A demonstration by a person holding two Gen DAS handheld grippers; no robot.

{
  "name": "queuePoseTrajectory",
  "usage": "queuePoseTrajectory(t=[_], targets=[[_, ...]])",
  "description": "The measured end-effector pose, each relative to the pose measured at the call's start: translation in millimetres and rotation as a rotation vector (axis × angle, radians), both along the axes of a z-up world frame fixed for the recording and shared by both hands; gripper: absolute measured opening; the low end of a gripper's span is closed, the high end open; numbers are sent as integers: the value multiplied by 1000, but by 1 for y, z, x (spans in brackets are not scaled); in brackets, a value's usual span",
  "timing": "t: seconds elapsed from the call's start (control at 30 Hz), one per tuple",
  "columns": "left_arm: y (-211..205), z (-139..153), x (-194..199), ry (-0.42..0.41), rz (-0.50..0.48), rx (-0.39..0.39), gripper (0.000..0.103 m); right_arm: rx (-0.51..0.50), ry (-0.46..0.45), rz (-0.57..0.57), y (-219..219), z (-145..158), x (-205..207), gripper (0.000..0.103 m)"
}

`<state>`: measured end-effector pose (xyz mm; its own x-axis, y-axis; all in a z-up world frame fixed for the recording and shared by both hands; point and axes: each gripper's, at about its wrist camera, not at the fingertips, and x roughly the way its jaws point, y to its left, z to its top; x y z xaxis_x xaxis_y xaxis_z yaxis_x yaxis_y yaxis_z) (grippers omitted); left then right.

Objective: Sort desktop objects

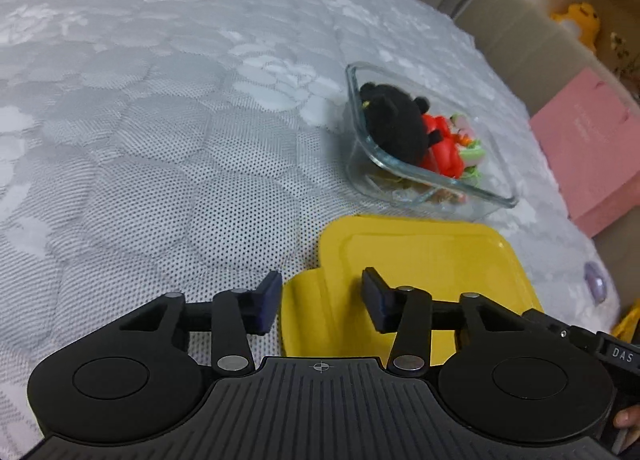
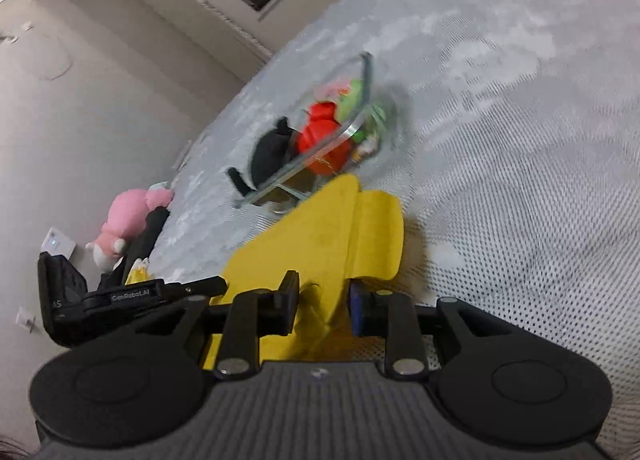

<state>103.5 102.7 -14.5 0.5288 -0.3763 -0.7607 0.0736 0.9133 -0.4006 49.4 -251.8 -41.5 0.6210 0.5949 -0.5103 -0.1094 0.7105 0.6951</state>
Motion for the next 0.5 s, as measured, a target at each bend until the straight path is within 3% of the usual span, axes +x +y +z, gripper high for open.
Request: queuePoseTrajectory(t=[0.33, 0.5], targets=[[0, 41, -23, -122, -31, -99, 47, -73, -144, 42, -13, 56, -30, 28], [-7, 71, 0, -196, -6, -69, 47, -92, -234, 57, -14, 87, -7, 28]])
